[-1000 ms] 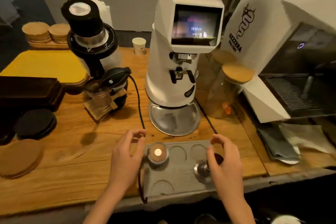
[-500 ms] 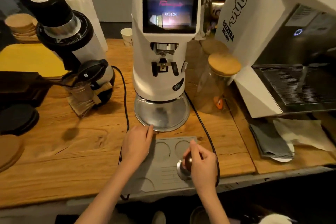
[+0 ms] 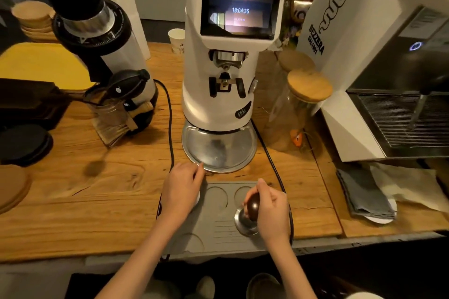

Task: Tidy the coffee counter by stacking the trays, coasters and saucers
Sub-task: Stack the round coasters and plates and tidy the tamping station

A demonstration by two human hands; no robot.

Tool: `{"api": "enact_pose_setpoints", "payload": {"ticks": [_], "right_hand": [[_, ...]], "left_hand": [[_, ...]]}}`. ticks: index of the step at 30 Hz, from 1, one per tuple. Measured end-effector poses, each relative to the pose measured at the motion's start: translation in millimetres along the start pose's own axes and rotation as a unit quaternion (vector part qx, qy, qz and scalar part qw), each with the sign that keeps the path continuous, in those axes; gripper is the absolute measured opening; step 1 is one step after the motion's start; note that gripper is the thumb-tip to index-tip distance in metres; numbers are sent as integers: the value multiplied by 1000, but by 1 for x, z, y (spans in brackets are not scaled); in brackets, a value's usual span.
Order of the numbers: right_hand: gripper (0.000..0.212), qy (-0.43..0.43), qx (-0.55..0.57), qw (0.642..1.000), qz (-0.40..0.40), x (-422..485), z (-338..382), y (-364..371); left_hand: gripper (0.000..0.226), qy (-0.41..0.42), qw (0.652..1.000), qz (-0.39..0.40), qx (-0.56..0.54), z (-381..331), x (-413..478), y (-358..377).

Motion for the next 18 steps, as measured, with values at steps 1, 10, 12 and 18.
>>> {"api": "enact_pose_setpoints", "payload": {"ticks": [1,10,12,18], "right_hand": [[57,6,10,1000,-1,2,2,0],[55,-46,-26,999,5,24,6,3],[55,-68,-58,996,31,28,5,4],[55,-42,-69,993,84,44,4,4]], "left_hand": [[34,3,1000,0,-1,0,0,0],[34,4,1000,-3,-16,-3,-2,-3],[34,12,1000,-7,-22,-3,-2,-3],[35,13,1000,-14,-18,-1,-2,-2]]}}
Point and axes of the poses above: each hand's wrist, its own x-axis towards the middle knuckle, its own y-axis out of the palm, z = x × y, the point moved 1 cm from there along x, towards the middle knuckle, and after that the axes turned 10 degrees about -x, right-handed, at the moved point
